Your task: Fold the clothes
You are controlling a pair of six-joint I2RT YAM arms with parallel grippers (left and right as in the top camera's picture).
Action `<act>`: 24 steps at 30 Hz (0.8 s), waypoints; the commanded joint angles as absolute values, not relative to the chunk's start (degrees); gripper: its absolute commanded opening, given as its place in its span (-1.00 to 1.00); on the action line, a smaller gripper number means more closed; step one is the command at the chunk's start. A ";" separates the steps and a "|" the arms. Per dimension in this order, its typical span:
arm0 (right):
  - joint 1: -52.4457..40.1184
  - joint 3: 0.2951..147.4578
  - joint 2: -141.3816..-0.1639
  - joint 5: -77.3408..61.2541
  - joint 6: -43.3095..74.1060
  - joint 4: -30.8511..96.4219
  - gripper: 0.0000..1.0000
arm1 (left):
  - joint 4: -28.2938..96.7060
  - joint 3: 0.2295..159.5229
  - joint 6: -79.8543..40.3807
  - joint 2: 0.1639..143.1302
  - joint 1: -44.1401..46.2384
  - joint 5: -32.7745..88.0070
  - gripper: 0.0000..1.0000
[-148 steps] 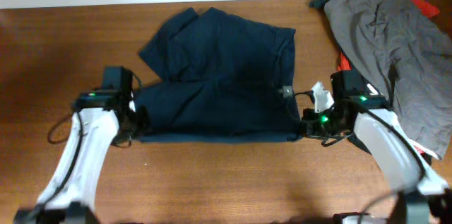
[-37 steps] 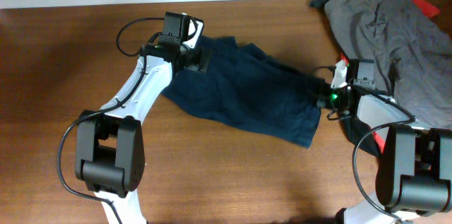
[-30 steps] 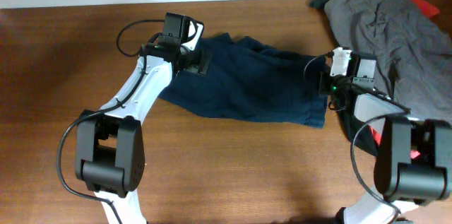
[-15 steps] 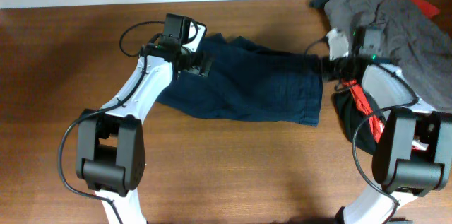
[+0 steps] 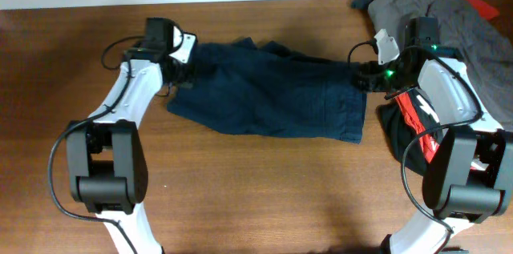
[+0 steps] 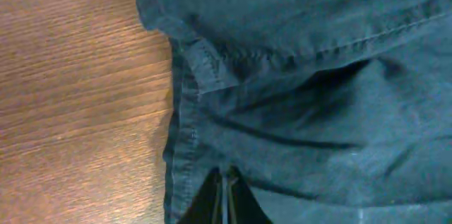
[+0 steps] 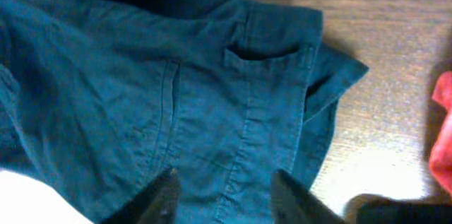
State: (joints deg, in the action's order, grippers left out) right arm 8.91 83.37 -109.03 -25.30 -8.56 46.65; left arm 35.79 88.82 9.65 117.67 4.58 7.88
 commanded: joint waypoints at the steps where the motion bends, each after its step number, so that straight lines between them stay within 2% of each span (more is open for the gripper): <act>1: 8.73 83.70 -109.14 -26.35 -5.50 47.16 -0.92 | 35.20 88.90 10.39 121.21 4.84 14.96 -0.99; 6: 9.41 83.02 -109.14 -26.41 -1.37 47.16 -0.92 | 33.04 88.90 11.94 123.94 4.82 20.69 -0.99; 12: 9.80 80.82 -109.14 -26.33 -1.37 46.54 -0.92 | 31.07 88.90 12.14 125.60 4.82 20.62 -0.99; 15: 11.22 77.73 -109.25 -24.93 3.88 41.87 -0.92 | 30.63 88.90 12.12 125.69 4.89 20.62 -0.99; 21: 12.08 70.22 -109.30 -25.52 5.19 33.04 -0.92 | 30.65 88.90 12.12 125.69 4.89 20.62 -0.99; 22: 12.08 68.99 -109.34 -25.52 5.19 31.83 -0.89 | 30.63 88.90 12.10 125.69 4.86 20.62 -0.99; 24: 12.08 66.74 -109.36 -25.52 5.23 29.69 -0.56 | 30.68 88.90 12.10 125.69 4.86 20.62 -0.99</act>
State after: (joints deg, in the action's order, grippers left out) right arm 12.03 69.45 -109.03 -25.45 4.40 31.59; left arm 30.63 88.82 10.96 124.53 4.80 19.55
